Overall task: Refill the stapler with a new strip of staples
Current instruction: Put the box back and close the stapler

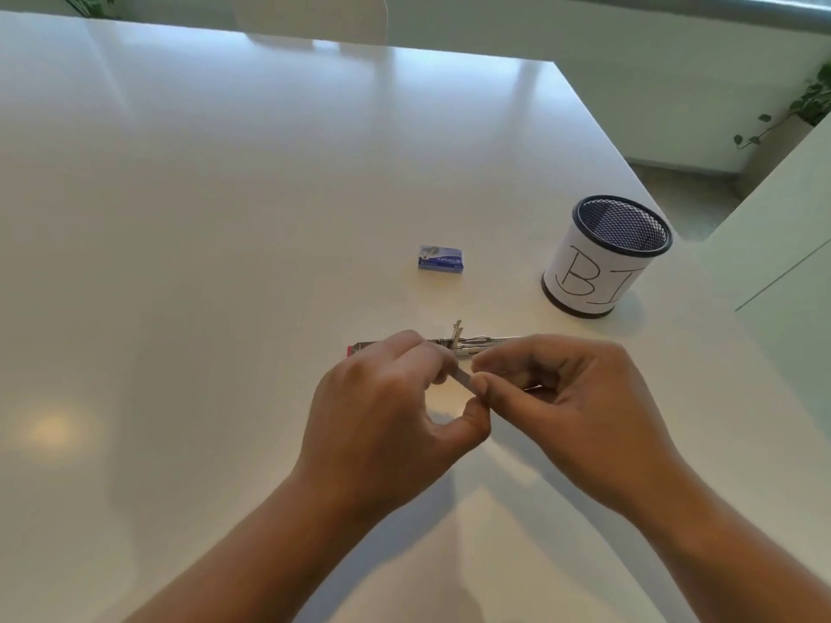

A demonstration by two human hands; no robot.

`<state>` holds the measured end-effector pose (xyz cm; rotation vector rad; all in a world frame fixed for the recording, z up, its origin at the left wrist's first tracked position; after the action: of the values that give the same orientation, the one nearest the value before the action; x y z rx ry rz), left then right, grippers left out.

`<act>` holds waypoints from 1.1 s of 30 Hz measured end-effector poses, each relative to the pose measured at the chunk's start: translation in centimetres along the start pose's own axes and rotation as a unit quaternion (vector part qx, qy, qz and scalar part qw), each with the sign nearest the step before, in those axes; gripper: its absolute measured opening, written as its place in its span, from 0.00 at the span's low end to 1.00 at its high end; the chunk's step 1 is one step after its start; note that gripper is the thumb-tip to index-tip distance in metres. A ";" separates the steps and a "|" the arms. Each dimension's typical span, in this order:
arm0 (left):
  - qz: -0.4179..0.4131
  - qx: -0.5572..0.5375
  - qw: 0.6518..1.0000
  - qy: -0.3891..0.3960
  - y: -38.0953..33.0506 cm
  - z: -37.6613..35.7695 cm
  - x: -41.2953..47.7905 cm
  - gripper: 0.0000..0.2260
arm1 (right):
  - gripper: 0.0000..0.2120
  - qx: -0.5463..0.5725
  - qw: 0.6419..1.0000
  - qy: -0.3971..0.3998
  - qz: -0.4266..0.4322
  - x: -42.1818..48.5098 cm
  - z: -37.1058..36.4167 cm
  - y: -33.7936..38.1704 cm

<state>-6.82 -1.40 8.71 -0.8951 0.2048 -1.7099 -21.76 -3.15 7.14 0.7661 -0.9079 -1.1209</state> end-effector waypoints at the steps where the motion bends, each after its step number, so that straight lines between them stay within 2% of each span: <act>1: -0.009 0.018 1.000 0.004 -0.3 -0.1 0.0 0.11 | 0.06 0.001 1.000 0.004 -0.002 0.0 0.0 0.0; 9: -0.055 0.132 0.989 0.039 -1.4 -2.0 0.2 0.10 | 0.04 -0.083 0.992 0.091 -0.035 0.8 -1.2 -0.8; 12: -0.087 0.141 0.985 0.050 -2.1 -2.6 0.2 0.11 | 0.02 -0.162 0.982 0.093 -0.016 1.1 -1.4 -0.5; 16: -0.097 0.147 0.982 0.068 -2.4 -3.2 0.4 0.11 | 0.04 -0.232 0.968 0.098 0.001 1.4 -1.4 -0.5; 20: -0.053 0.124 0.987 0.093 -0.2 -2.5 1.5 0.15 | 0.06 -0.207 0.976 0.070 -0.007 1.9 0.2 -1.6; 24: -0.009 0.110 0.992 0.069 3.1 -1.8 2.9 0.16 | 0.09 -0.142 0.989 0.030 -0.034 2.1 2.5 -2.8; 27: 0.016 0.110 0.988 0.112 5.0 -3.5 3.6 0.22 | 0.08 -0.099 0.994 -0.020 -0.029 2.4 3.9 -3.1; 33: 0.009 0.056 0.987 0.149 5.3 -4.4 3.3 0.11 | 0.06 0.002 1.000 0.014 -0.026 2.2 3.7 -3.7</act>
<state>-5.95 -7.47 4.19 -0.5507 0.3118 -1.8147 -26.22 -6.44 5.98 0.8108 -0.8718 -1.1508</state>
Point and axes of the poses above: each hand's wrist, its own x-axis towards the middle knuckle, its own z-axis out of the back of the hand, y = z × x, the point moved 9 cm from there along x, towards the middle knuckle, and after that the axes turned 5 degrees about z, right-handed, at the moved point
